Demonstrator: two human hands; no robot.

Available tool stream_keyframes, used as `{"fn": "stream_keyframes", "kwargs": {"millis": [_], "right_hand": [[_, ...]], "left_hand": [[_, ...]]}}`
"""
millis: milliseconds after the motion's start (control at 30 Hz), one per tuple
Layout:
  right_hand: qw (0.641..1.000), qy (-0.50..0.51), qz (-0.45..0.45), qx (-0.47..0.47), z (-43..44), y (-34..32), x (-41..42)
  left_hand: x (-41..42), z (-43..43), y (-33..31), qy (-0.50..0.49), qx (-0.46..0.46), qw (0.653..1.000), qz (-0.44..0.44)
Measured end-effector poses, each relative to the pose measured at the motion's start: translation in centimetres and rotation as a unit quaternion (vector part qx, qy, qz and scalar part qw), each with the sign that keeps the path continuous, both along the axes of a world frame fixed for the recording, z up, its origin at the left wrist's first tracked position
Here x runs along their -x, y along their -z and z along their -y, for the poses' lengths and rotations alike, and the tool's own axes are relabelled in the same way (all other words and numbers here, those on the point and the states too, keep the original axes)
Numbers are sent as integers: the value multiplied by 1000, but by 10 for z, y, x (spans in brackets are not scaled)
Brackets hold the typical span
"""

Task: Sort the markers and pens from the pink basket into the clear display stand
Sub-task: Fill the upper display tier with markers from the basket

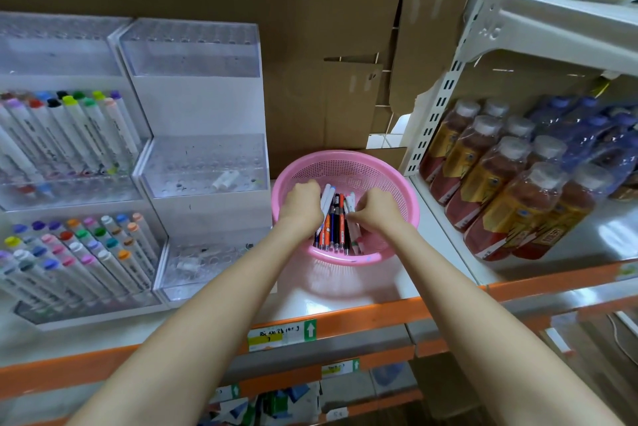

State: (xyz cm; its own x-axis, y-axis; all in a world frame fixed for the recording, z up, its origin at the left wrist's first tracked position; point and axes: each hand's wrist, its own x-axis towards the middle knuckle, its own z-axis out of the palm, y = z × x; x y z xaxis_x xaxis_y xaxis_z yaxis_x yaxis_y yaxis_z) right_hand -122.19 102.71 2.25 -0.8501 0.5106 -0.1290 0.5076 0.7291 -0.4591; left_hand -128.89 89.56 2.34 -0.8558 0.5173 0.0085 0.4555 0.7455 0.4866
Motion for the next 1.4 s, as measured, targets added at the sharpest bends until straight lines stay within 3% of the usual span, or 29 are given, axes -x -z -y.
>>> {"fn": "stream_keyframes", "kwargs": {"millis": [200,333,567,800,1400], "right_hand": [[995,-38,-72,57,0,-10,1],[975,-64,-171,123,10,-29,-5],[942,-122,-300,94,35,-61,-18],[916,-133,-367,89,73,-85,-23],[884,-199,-412,99,249,-131,28]], "left_hand": [[1,4,-17,18,-191,980,59],[-7,13,-31,40,-255,966,22],[-22,33,-68,85,-301,947,-70],[-36,73,-96,101,-319,935,-118],[-4,279,-142,-11,-335,922,-193]]}}
